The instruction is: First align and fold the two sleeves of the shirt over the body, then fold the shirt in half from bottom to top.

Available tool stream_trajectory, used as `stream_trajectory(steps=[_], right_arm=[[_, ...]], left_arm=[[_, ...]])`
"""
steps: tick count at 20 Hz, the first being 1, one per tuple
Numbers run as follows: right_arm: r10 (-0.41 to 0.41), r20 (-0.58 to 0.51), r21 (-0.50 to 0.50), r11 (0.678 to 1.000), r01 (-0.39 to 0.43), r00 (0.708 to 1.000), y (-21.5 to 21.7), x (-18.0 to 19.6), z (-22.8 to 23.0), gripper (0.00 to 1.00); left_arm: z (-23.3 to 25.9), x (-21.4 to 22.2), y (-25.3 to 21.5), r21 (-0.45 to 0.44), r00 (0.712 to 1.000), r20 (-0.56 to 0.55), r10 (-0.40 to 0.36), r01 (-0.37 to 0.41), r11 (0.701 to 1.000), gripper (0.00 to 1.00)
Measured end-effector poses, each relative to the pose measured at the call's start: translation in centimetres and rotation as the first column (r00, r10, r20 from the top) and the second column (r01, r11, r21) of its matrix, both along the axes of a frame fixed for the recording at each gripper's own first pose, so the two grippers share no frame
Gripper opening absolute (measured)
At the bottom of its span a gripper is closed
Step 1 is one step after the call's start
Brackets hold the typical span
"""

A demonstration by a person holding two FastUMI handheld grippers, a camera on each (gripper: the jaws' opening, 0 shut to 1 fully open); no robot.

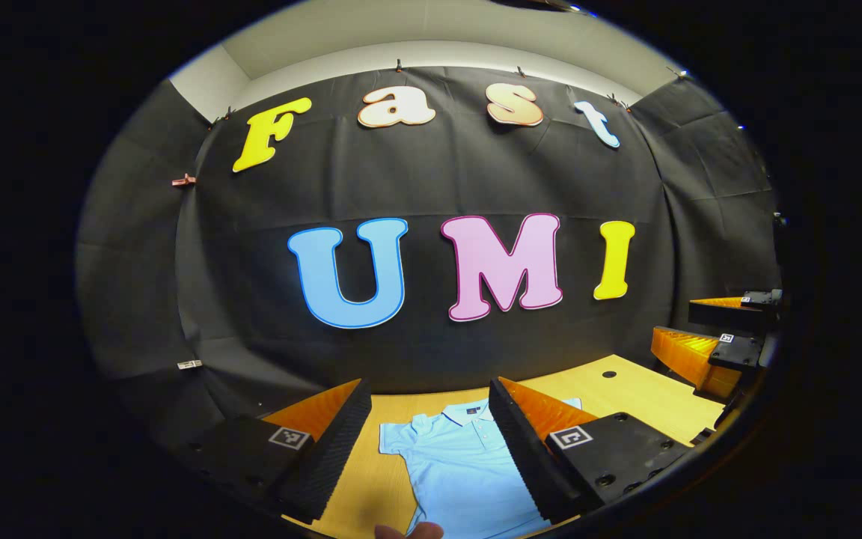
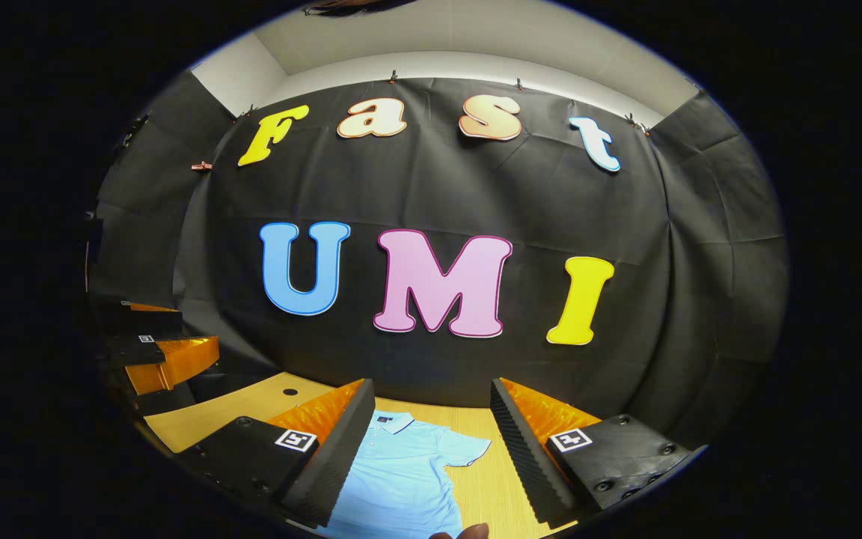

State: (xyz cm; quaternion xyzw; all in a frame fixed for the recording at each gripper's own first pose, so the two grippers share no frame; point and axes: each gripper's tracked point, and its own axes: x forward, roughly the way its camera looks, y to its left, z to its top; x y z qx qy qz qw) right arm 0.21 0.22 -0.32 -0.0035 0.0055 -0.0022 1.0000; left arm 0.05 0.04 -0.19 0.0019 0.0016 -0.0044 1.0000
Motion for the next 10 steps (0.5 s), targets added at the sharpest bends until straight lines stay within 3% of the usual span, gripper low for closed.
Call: stream_trajectory(steps=[10], right_arm=[[-0.014, -0.038, 0.001, 1.000, 0.014, 0.999, -0.6, 2.3, -1.1, 0.97]], left_arm=[[-0.5, 0.4, 0.1, 0.008, 1.000, -0.012, 0.007, -0.007, 1.000, 1.00]])
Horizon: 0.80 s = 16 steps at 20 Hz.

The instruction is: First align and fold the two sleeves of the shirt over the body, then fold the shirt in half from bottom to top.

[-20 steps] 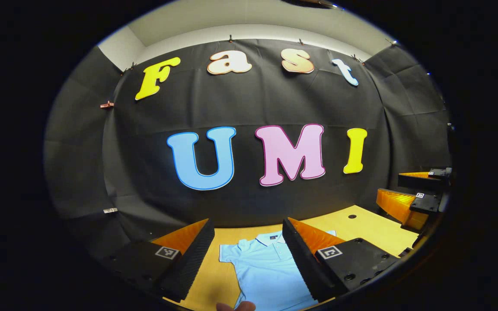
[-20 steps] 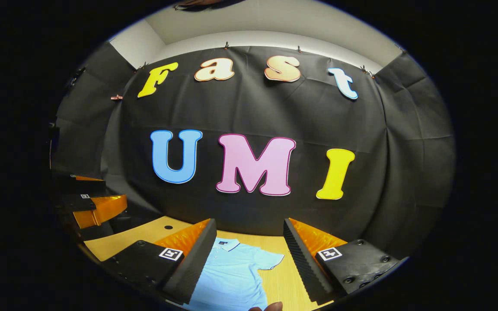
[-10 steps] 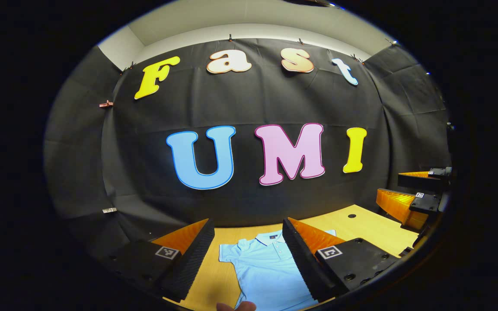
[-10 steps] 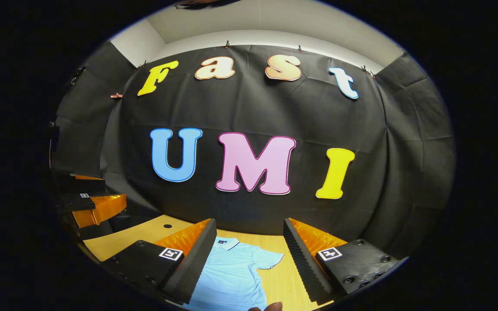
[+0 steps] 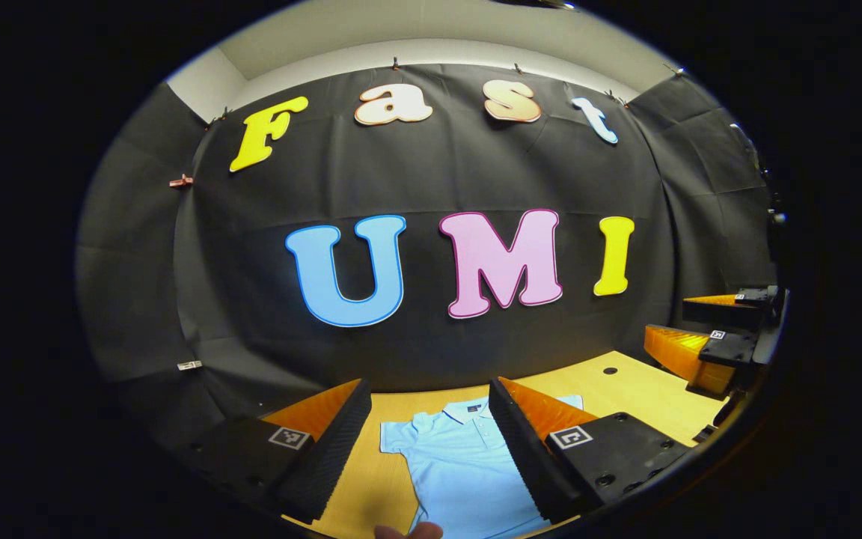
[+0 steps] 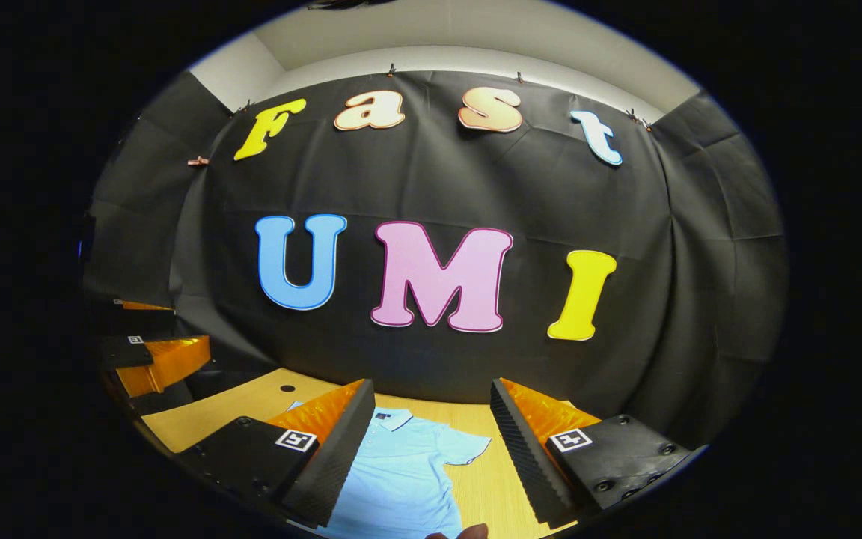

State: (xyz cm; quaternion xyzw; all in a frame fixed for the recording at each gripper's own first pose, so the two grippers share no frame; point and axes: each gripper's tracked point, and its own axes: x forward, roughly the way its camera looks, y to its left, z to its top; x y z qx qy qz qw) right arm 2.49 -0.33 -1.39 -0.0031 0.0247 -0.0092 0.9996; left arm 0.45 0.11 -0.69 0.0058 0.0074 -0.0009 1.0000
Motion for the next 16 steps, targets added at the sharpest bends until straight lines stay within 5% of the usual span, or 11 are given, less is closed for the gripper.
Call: stream_trajectory(steps=[7, 16], right_arm=[[-0.037, -0.096, 0.074, 0.996, 0.044, 0.995, -3.5, 8.1, -4.9, 0.96], [-0.060, -0.363, 0.061, 0.994, 0.088, 0.930, -9.3, 19.6, -21.0, 0.97]], left_arm=[[-0.9, 0.2, 0.3, 0.011, 0.999, -0.023, 0.032, -0.032, 0.999, 1.00], [-2.6, 0.3, 1.1, 0.007, 0.988, -0.093, 0.121, -0.121, 0.993, 1.00]])
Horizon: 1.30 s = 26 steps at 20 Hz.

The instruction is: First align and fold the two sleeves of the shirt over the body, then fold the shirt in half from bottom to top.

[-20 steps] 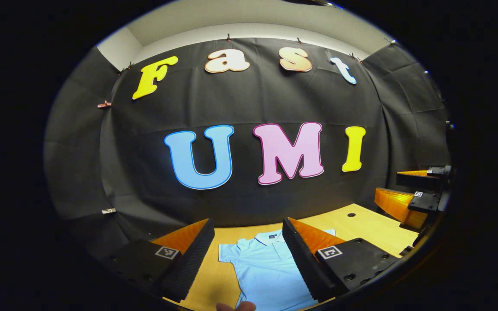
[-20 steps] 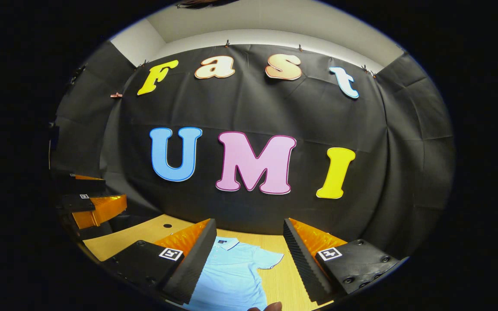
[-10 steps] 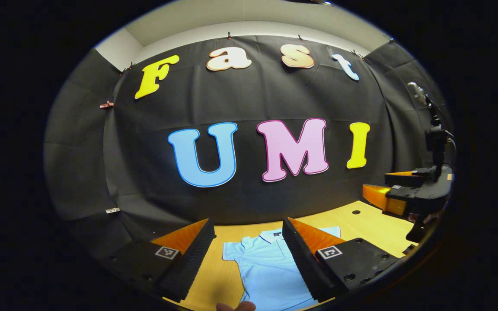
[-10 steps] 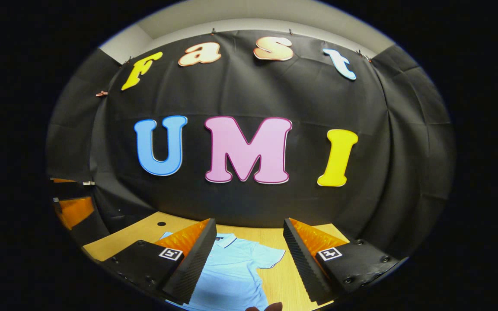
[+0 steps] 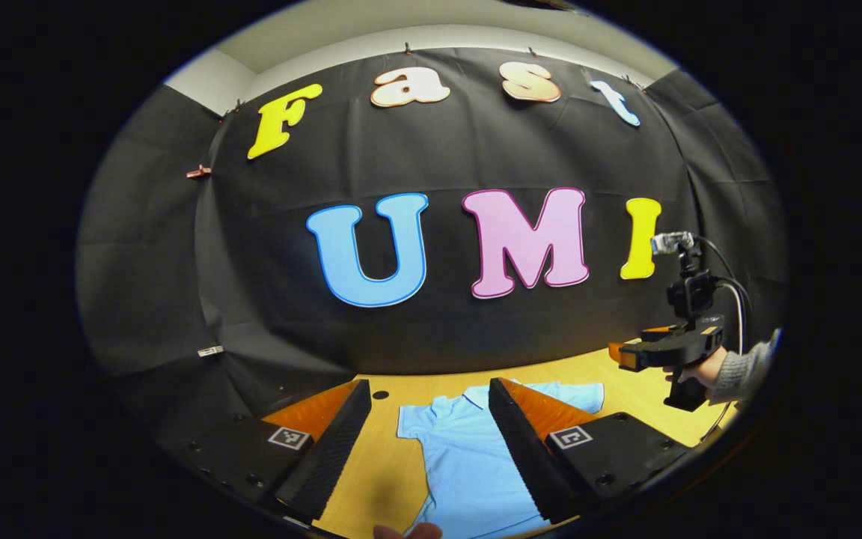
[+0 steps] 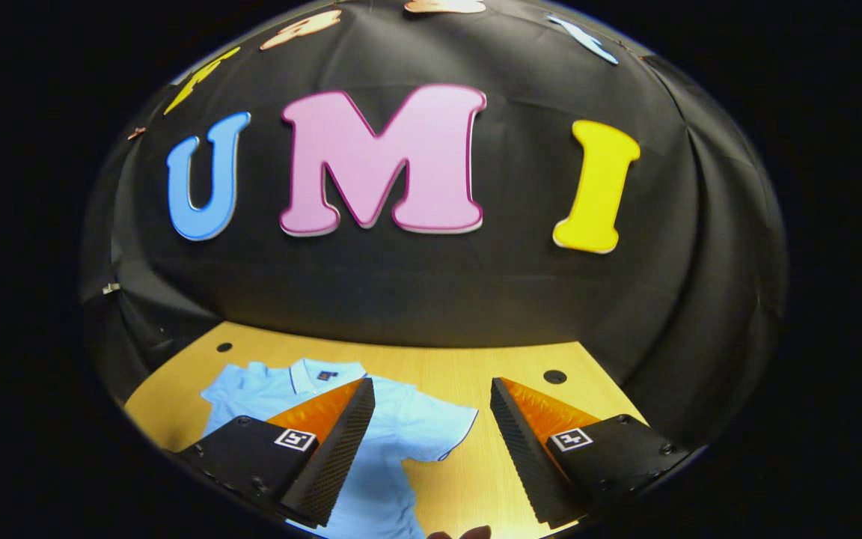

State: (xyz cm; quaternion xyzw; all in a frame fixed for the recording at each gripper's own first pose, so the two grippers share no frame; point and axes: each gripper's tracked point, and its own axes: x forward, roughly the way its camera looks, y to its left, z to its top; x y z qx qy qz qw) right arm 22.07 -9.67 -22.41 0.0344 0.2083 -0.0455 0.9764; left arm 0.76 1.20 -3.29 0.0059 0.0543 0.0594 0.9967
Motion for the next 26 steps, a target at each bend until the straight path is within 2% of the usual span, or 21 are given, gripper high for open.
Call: stream_trajectory(steps=[6, 12, 18, 23, 25, 26], right_arm=[[-0.050, -0.173, 0.031, 0.998, 0.056, 0.984, -2.4, 4.7, -10.9, 0.97], [-0.073, -0.322, 0.039, 0.995, 0.091, 0.944, -2.9, 6.2, -18.6, 0.97], [-0.067, -0.432, 0.029, 0.996, 0.088, 0.900, -2.2, 6.4, -22.4, 0.97], [-0.067, -0.438, 0.064, 0.992, 0.105, 0.897, -1.7, 6.7, -22.8, 0.97], [-0.059, -0.437, 0.064, 0.993, 0.097, 0.897, -1.4, 6.7, -22.9, 0.93], [-0.058, -0.438, 0.066, 0.993, 0.097, 0.897, -1.3, 6.7, -22.9, 0.80]], left_arm=[[-1.3, -0.2, -0.1, 0.015, 0.997, -0.053, 0.052, -0.051, 0.999, 1.00], [-3.0, -0.6, -0.9, 0.017, 0.991, -0.107, 0.082, -0.081, 0.997, 1.00], [-4.2, -0.6, -1.1, 0.007, 0.986, -0.139, 0.094, -0.094, 0.996, 1.00], [-4.8, -0.6, -1.1, 0.001, 0.984, -0.151, 0.093, -0.094, 0.996, 1.00], [-4.8, -0.7, -0.9, -0.001, 0.984, -0.149, 0.093, -0.094, 0.996, 1.00], [-4.7, -0.7, -0.8, -0.002, 0.985, -0.148, 0.093, -0.095, 0.995, 1.00]])
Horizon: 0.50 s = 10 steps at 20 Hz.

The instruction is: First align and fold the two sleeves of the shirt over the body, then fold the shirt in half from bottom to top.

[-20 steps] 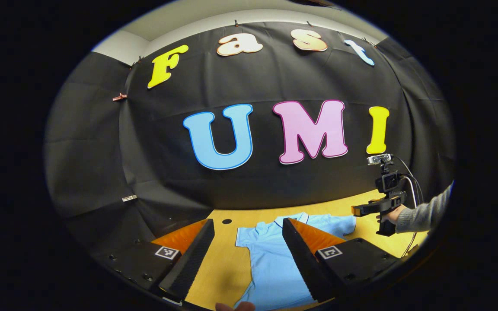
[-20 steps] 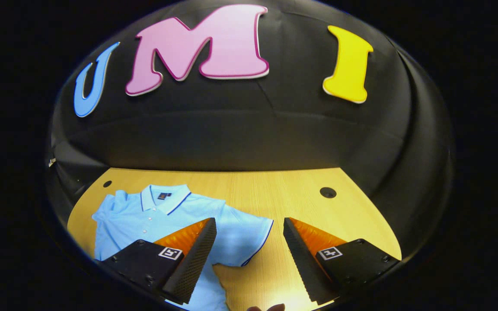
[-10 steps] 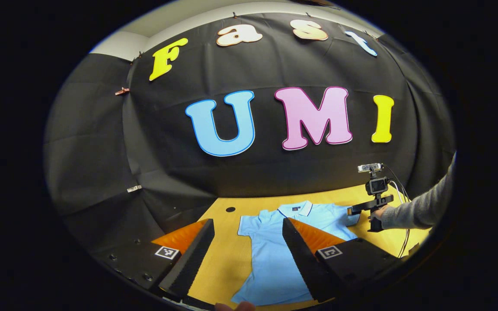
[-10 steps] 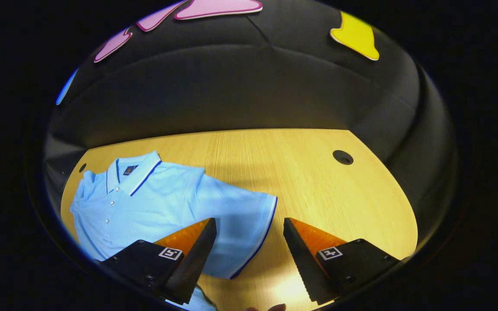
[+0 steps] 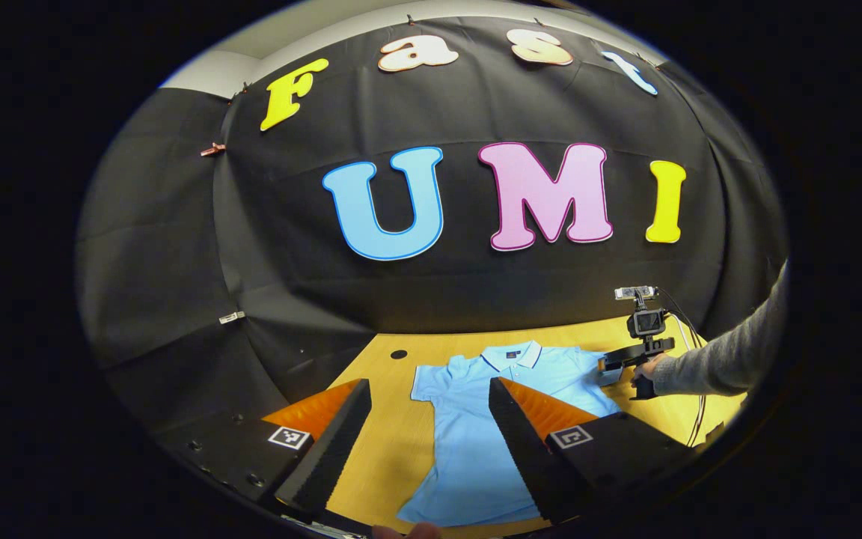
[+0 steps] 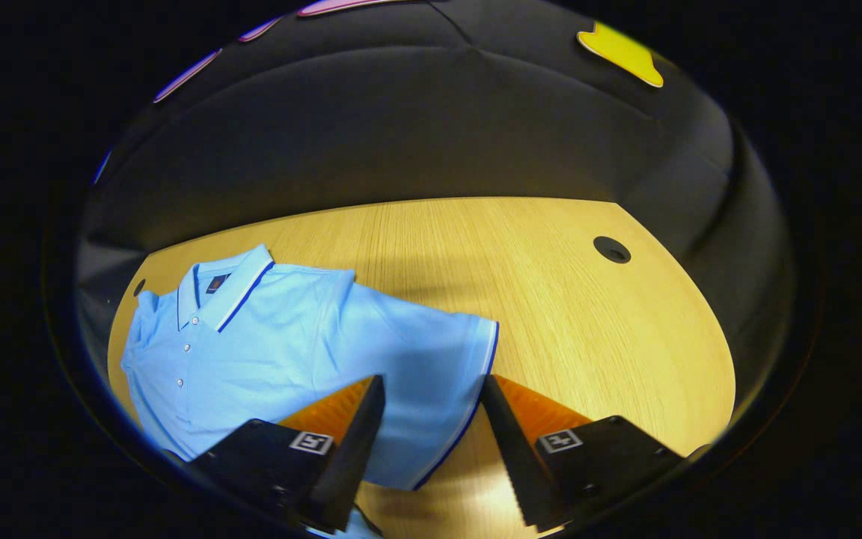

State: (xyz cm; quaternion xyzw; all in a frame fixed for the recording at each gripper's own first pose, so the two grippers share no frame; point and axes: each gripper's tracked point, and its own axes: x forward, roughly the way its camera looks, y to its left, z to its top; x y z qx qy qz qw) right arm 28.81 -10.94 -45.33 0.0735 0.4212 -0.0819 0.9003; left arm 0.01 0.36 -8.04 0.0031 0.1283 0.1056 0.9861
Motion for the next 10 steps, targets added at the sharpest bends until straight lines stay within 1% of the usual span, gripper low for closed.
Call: stream_trajectory(steps=[1, 2, 3, 4, 5, 6, 7, 9, 10], right_arm=[[0.002, 0.002, 0.002, 1.000, -0.002, 1.000, 0.2, 0.1, 0.0, 0.76], [0.000, 0.000, 0.004, 1.000, 0.000, 1.000, 0.4, 0.0, 0.0, 0.69], [0.000, 0.006, 0.007, 1.000, 0.000, 1.000, 0.7, 0.2, 0.2, 0.46], [0.005, 0.004, 0.010, 1.000, -0.005, 1.000, 1.2, 0.2, 0.1, 0.47], [0.007, 0.012, 0.006, 1.000, -0.007, 1.000, 1.5, 0.2, 0.2, 0.27], [0.008, 0.004, 0.010, 1.000, -0.008, 1.000, 1.8, 0.2, -0.1, 0.26], [0.003, 0.009, 0.009, 1.000, -0.003, 1.000, 1.8, 0.4, 0.1, 0.12], [-0.006, 0.007, 0.024, 1.000, 0.006, 1.000, 2.0, 0.4, 0.2, 0.12], [-0.014, 0.006, 0.033, 0.999, 0.013, 1.000, 2.0, 0.3, 0.1, 0.05]], left_arm=[[-0.1, -0.2, 0.2, 0.000, 1.000, 0.001, 0.001, -0.001, 1.000, 1.00], [-0.2, -0.3, 0.4, 0.000, 1.000, -0.002, 0.002, -0.002, 1.000, 1.00], [-0.5, -0.4, 0.5, -0.001, 1.000, -0.006, 0.005, -0.005, 1.000, 1.00], [-0.7, -0.5, 0.8, -0.005, 1.000, -0.010, 0.009, -0.009, 1.000, 1.00], [-0.8, -0.6, 1.0, -0.010, 1.000, -0.014, 0.013, -0.013, 1.000, 1.00], [-1.0, -0.7, 1.2, -0.014, 1.000, -0.016, 0.017, -0.017, 1.000, 1.00], [-1.1, -0.8, 1.4, -0.017, 1.000, -0.017, 0.020, -0.020, 1.000, 1.00], [-1.2, -0.9, 1.8, -0.019, 1.000, -0.019, 0.025, -0.025, 1.000, 1.00], [-1.3, -0.9, 1.9, -0.021, 0.999, -0.020, 0.026, -0.026, 0.999, 1.00]])
